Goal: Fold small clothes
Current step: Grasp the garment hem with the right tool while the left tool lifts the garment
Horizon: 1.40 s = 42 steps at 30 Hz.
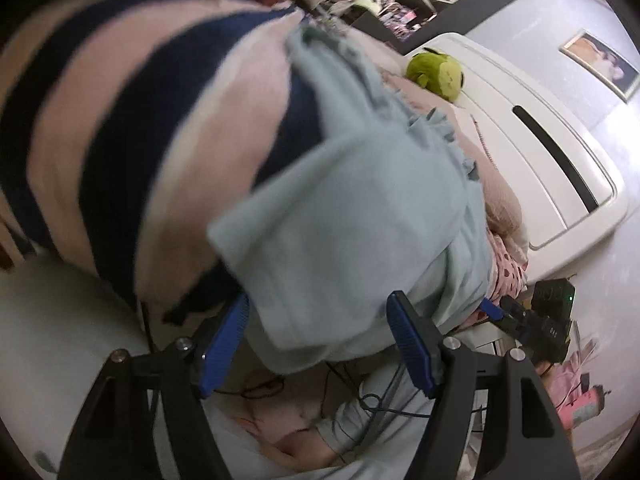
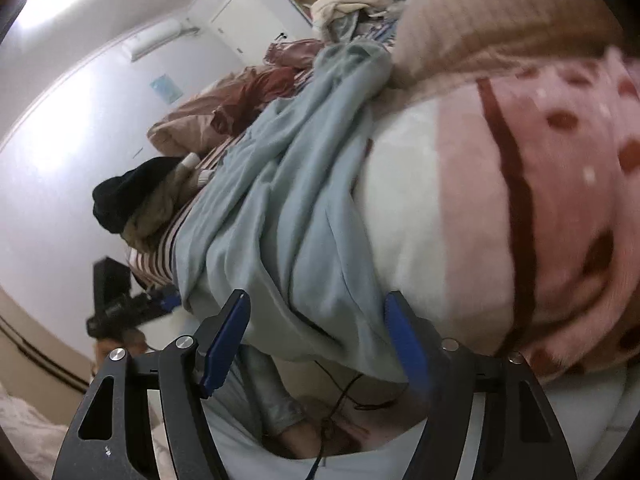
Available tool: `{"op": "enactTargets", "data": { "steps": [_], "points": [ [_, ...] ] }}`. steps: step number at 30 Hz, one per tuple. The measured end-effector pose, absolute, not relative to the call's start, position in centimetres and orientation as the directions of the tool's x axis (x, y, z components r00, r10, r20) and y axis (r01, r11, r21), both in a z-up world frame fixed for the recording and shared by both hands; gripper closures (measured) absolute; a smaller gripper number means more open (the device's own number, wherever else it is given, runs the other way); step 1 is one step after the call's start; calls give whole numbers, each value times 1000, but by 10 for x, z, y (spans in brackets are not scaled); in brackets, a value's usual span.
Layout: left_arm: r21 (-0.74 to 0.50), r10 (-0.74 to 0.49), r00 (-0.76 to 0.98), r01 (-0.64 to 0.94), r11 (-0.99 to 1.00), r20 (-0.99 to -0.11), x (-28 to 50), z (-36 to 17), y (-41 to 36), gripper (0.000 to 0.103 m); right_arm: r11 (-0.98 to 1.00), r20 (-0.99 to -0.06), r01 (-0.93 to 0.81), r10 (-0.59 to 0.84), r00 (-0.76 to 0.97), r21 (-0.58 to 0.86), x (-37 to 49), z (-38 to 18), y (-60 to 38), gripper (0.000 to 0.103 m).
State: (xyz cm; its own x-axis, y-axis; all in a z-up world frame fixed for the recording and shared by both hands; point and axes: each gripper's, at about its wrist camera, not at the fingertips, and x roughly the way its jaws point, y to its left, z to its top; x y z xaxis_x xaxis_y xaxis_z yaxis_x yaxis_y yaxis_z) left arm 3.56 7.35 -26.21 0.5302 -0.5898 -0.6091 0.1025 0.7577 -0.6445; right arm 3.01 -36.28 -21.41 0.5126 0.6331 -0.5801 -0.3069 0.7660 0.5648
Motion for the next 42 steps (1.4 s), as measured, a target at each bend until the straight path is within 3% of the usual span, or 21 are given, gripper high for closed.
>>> {"op": "enactTargets", "data": {
  "steps": [4,6,8,9,11,12,13,14,17,28,36,42],
  "points": [
    [-683,-629,509,104,723,-588,41,-278,60,36,815,-677,-226,572,463,534,31,-239,-356,37],
    [-693,-645,496,114,712,-581,45,-281,52,36,797,-671,-218,595,442,564,35,-251,-351,37],
    [-705,-663,485,126,698,-570,50,-281,43,43,767,-645,-235,632,429,597,39,-258,-343,40],
    [-707,-669,477,132,695,-569,52,-280,38,54,761,-640,-237,641,425,604,42,-262,-338,43],
    [-695,-672,466,155,702,-575,52,-274,29,75,737,-619,-257,668,413,625,45,-263,-328,69],
    [-688,-676,461,175,704,-575,50,-270,25,88,724,-607,-269,683,406,635,44,-261,-326,74],
    [-677,-670,466,185,712,-577,48,-265,23,97,713,-598,-285,697,396,641,43,-259,-322,86],
    [-671,-667,473,191,716,-577,46,-261,22,97,700,-589,-308,711,383,645,40,-256,-319,96],
    [-664,-665,509,222,714,-546,38,-241,24,98,680,-561,-341,731,388,649,28,-242,-317,96],
    [-575,-646,677,387,721,-353,0,-128,48,99,554,-313,-506,817,485,661,-6,-146,-321,98],
    [-513,-670,704,496,701,-235,-51,-68,78,99,497,-211,-617,852,478,610,-37,-93,-309,98],
    [-433,-646,727,516,739,-235,-54,-31,81,99,469,-166,-659,867,469,588,-46,-56,-314,98]
  ]
}}
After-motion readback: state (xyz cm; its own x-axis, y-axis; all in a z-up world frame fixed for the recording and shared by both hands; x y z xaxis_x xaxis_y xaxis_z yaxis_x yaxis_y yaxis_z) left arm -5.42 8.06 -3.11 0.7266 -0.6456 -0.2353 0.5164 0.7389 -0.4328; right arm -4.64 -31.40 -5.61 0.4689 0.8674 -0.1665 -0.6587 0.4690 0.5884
